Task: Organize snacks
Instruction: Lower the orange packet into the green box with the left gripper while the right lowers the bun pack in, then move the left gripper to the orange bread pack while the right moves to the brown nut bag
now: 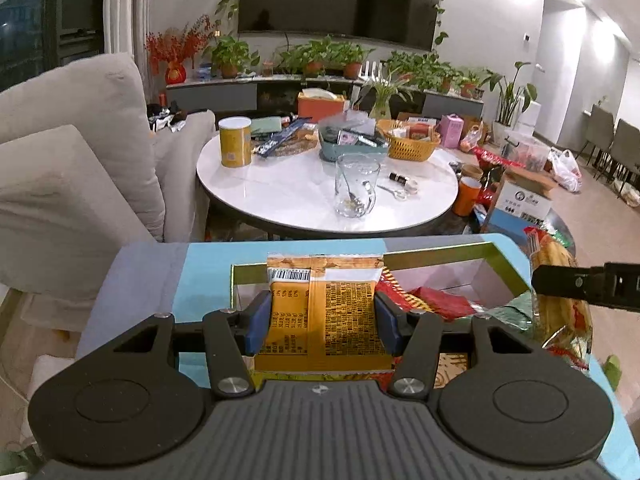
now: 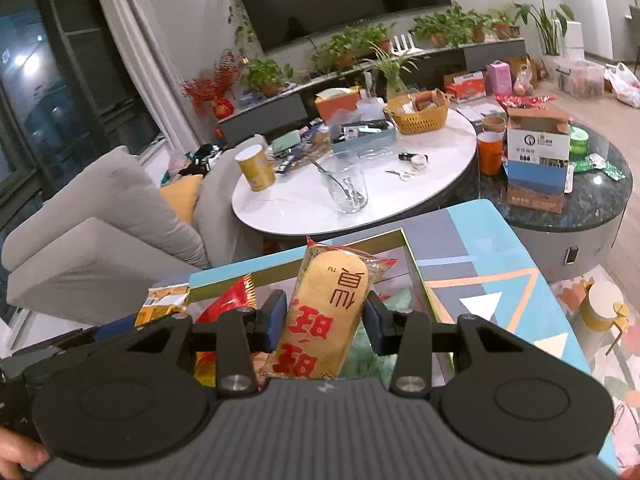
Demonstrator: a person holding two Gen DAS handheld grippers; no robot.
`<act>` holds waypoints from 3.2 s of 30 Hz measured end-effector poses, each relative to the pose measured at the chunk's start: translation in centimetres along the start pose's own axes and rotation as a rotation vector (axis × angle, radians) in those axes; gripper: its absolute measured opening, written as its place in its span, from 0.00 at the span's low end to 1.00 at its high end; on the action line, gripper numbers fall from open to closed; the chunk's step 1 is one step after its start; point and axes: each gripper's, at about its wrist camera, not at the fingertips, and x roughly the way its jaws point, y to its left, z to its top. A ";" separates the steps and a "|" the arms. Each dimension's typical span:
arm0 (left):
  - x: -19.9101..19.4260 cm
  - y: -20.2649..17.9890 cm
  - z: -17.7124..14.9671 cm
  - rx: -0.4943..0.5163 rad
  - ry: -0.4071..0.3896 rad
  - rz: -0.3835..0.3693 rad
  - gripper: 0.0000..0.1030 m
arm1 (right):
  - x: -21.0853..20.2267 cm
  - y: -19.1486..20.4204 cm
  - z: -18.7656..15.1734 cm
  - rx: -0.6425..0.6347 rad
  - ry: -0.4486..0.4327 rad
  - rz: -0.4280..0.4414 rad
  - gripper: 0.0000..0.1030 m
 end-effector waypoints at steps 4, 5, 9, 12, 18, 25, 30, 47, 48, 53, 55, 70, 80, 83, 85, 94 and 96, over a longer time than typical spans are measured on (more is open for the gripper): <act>1.7 0.2 -0.1 0.000 0.031 0.007 0.49 | 1.4 -0.3 0.4 0.014 0.015 0.005 0.53; 2.0 0.2 -0.1 -0.001 0.038 0.008 0.50 | 1.7 -0.3 0.4 0.019 0.018 0.007 0.53; 2.5 0.5 -0.2 -0.009 0.042 0.010 0.55 | 2.0 -0.4 0.5 0.036 -0.005 -0.034 0.60; 2.2 0.6 -0.2 0.004 0.036 0.027 0.62 | 1.4 -0.7 0.2 0.042 -0.019 -0.040 0.65; 1.4 0.8 -0.3 0.003 0.035 0.028 0.63 | -0.1 -0.7 -0.1 0.051 -0.028 -0.042 0.66; -1.7 1.2 -1.2 -0.001 0.015 0.025 0.63 | -2.6 0.0 -0.6 0.016 -0.043 -0.040 0.66; -4.6 1.2 -1.8 -0.003 -0.008 0.019 0.63 | -4.8 0.3 -1.3 -0.003 -0.058 -0.036 0.66; -11.8 -0.5 -6.7 0.038 -0.005 -0.039 0.67 | -9.8 0.0 -4.9 -0.021 -0.068 -0.037 0.66; -12.2 -0.7 -7.2 0.045 0.003 -0.045 0.67 | -10.0 -0.1 -5.2 -0.021 -0.066 -0.040 0.66; -13.8 -1.2 -9.7 0.081 0.053 -0.093 0.67 | -10.4 -0.8 -6.6 -0.003 -0.040 -0.049 0.66; -14.4 -1.5 -10.8 0.097 0.076 -0.119 0.67 | -10.6 -1.1 -7.3 0.009 -0.031 -0.055 0.66; -16.9 -3.5 -17.7 0.252 0.185 -0.235 0.67 | -11.8 -1.6 -11.1 0.046 0.024 -0.063 0.66; -16.1 -2.8 -18.5 0.257 0.195 -0.184 0.72 | -11.8 -2.3 -12.2 0.083 0.051 -0.085 0.66; -15.8 -1.9 -18.1 0.230 0.188 -0.146 0.72 | -11.9 -2.6 -12.3 0.093 0.050 -0.089 0.66; -15.6 -1.0 -17.8 0.201 0.180 -0.107 0.72 | -11.8 -2.6 -12.3 0.094 0.052 -0.090 0.66; -15.0 2.8 -16.8 0.032 0.172 0.023 0.72 | -11.2 -3.0 -12.8 0.088 0.081 -0.102 0.66; -14.9 3.1 -16.6 0.020 0.171 0.027 0.72 | -11.0 -3.1 -13.1 0.082 0.093 -0.112 0.66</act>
